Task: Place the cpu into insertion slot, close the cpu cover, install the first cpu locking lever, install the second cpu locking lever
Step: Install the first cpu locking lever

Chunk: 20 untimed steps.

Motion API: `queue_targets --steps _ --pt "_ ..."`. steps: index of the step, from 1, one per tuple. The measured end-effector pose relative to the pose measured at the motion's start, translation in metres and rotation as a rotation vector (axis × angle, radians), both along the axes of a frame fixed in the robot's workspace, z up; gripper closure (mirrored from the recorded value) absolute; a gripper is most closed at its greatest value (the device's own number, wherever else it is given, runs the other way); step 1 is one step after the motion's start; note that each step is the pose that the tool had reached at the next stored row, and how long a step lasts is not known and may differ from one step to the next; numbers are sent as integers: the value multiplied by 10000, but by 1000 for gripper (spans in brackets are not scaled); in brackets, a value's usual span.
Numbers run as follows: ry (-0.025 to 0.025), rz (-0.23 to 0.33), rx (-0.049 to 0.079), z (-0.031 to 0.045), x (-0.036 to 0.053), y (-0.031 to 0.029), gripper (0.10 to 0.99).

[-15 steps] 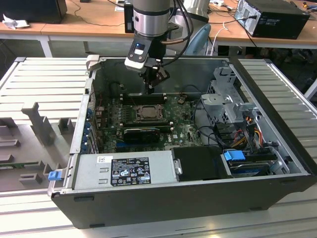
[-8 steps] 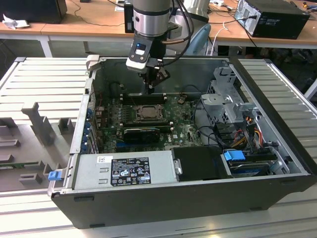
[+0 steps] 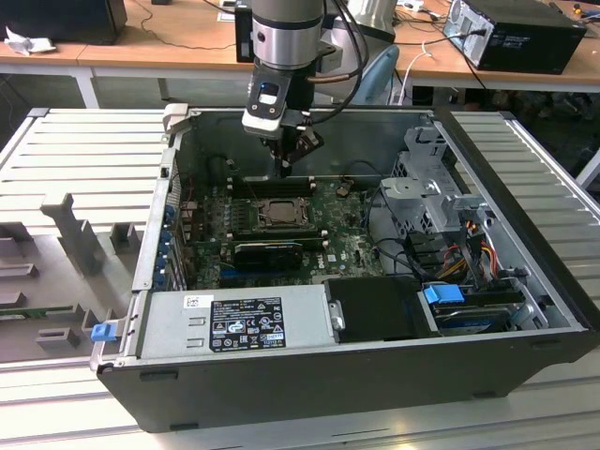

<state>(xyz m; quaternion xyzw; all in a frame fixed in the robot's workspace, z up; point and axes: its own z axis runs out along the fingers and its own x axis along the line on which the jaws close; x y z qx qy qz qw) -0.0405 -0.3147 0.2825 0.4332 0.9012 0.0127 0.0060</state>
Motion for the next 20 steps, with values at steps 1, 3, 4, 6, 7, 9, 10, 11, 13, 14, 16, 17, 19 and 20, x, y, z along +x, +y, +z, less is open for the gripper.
queue_targets --steps 1,3,4,6,7,9,10,11,13,14,16,17,19,20 --pt "0 100 0 0 1 0 980" --pt "0 293 0 0 1 0 980" --pt "0 388 0 0 1 0 980" --pt "0 562 0 0 1 0 980" --pt "0 666 0 0 1 0 980" --pt "0 1003 0 -1 3 0 980" --pt "0 1292 -1 -2 5 0 980" --pt "0 1582 -1 -3 5 0 980" --pt "0 2402 0 -6 7 0 980" --pt "0 2701 0 -7 8 0 980" --pt "0 3088 0 -7 9 0 980" --pt "0 3188 0 -7 10 0 980" --pt "0 3450 0 -7 10 0 980" --pt "0 3620 0 -7 11 0 980"
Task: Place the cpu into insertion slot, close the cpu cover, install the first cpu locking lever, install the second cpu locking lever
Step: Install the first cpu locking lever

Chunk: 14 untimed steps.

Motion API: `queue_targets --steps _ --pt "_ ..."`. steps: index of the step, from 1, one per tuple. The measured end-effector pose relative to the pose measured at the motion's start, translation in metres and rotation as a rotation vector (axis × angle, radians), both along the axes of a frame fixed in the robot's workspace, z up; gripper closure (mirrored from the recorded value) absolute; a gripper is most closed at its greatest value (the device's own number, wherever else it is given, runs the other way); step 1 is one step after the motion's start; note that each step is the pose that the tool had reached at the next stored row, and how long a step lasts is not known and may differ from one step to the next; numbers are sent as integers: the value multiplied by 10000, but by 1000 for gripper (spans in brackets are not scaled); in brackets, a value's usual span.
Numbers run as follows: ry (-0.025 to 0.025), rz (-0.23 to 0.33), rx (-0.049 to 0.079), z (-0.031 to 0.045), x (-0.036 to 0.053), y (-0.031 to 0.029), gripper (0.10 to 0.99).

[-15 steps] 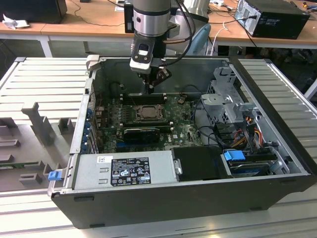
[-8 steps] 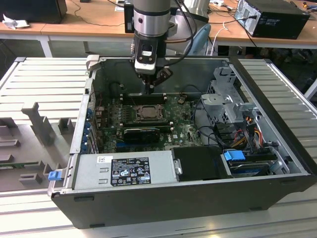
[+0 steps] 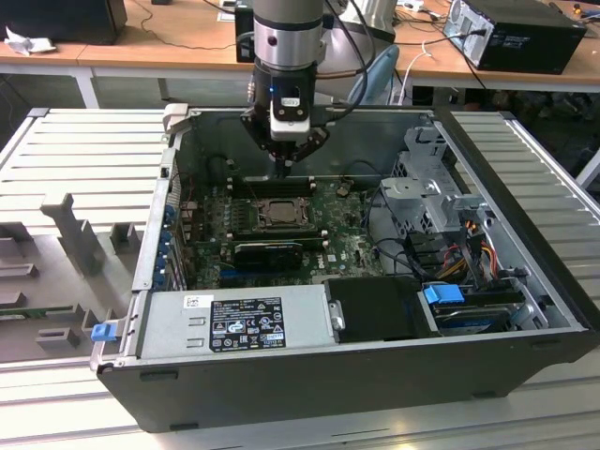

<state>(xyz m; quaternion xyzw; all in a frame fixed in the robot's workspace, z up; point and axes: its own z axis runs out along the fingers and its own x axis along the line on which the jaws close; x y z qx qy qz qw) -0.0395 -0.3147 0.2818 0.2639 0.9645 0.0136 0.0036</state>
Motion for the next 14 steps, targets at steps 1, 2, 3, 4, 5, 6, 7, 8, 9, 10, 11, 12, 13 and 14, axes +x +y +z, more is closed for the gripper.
queue_targets --steps 1,2,3,4,5,6,7,8,9,10,11,12,13,14 --pt "0 133 0 0 0 0 980" --pt "0 241 0 0 0 0 980" --pt "0 320 0 0 0 0 980" --pt "0 407 0 0 0 0 980" --pt "0 501 0 0 0 0 980" --pt "0 595 0 0 0 0 980" --pt "0 836 0 0 0 0 980" --pt "0 1072 0 0 0 0 980" --pt "0 1277 0 0 0 0 980" --pt "0 1576 0 0 1 0 980" --pt "0 1852 0 0 0 0 980" --pt "1 2282 -1 0 0 0 980" --pt "0 2897 0 -2 0 0 980" --pt "0 3214 0 -4 0 0 980"
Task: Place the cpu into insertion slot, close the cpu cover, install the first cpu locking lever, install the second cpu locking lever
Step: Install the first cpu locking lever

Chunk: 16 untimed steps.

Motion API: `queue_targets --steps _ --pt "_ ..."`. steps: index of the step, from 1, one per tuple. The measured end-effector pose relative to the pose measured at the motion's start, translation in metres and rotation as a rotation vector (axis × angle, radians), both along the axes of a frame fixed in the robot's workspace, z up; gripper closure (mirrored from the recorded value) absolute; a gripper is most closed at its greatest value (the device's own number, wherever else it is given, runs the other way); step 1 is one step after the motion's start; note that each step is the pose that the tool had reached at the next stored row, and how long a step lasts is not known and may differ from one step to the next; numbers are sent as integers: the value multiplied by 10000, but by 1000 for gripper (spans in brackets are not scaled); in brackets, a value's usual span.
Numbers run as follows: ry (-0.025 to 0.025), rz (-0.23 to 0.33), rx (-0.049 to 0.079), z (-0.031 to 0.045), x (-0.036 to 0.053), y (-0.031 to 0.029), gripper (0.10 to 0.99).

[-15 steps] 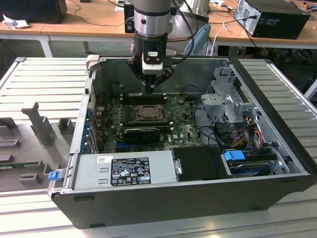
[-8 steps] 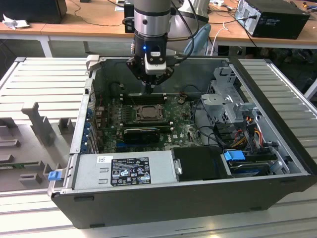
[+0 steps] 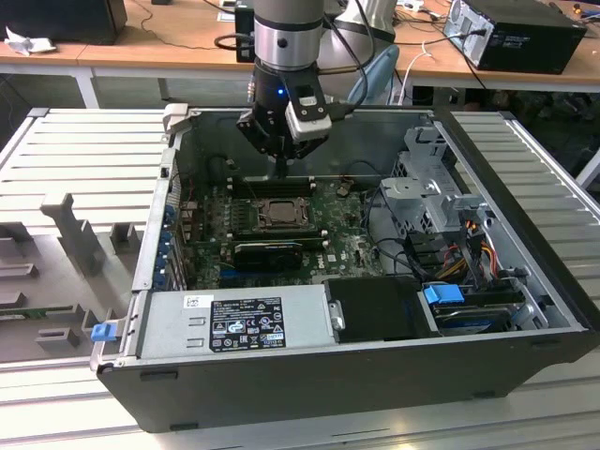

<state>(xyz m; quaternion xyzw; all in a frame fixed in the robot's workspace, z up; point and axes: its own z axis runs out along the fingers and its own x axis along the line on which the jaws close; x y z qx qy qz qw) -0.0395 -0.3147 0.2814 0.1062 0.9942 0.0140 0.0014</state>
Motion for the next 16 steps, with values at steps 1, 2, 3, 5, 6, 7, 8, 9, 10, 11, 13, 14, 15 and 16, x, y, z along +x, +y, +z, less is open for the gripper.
queue_targets --steps 1,2,3,5,6,7,8,9,10,11,13,14,15,16 --pt "0 371 0 -1 0 0 980" --pt "0 848 0 -2 0 0 980" --pt "0 1203 0 -2 0 0 980" --pt "0 1593 0 -3 0 0 980" --pt "0 1953 0 -4 0 0 980" --pt "0 2193 1 -5 0 0 980" --pt "0 2390 0 -6 0 0 980" --pt "-1 2623 0 -7 -4 0 980" --pt "-2 2656 2 -10 -41 0 980" --pt "-1 2656 4 -12 -122 0 980" --pt "-14 2657 54 -17 -273 0 980" --pt "-17 2655 71 -18 -315 0 980" --pt "-20 2656 90 -20 -360 0 980" --pt "-24 2656 102 -22 -395 0 980"
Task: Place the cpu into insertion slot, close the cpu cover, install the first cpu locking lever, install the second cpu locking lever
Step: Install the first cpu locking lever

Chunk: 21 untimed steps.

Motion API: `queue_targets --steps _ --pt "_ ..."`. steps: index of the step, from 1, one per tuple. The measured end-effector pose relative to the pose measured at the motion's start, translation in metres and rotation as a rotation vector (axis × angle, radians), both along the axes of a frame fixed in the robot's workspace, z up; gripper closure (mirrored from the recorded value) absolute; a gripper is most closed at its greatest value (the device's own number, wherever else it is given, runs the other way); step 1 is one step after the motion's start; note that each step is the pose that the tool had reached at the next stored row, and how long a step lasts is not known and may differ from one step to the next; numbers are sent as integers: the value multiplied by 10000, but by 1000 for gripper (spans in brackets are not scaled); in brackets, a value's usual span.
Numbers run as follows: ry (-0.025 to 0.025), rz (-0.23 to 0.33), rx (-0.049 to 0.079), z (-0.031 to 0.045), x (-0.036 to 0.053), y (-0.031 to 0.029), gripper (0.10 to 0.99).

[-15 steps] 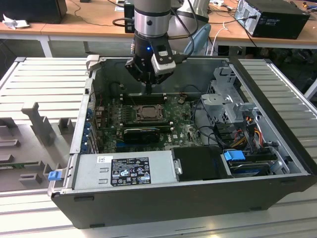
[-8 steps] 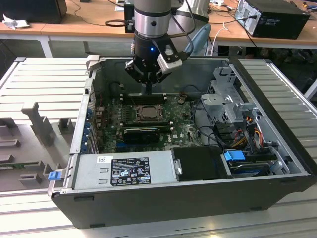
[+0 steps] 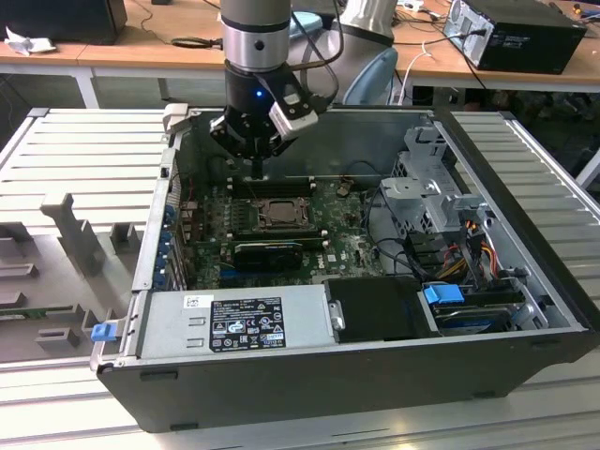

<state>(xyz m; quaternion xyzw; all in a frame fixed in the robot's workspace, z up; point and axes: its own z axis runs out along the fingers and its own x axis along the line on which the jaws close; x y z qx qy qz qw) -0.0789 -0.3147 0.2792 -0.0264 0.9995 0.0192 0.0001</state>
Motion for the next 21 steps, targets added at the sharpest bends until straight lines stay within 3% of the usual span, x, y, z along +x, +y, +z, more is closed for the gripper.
queue_targets --steps 3,9,14,21 --pt "-7 -1 15 -39 -172 0 980" --pt "-7 5 125 -130 -323 12 980" --pt "-7 4 169 -177 -333 69 980" --pt "-8 4 257 -265 -338 238 980"
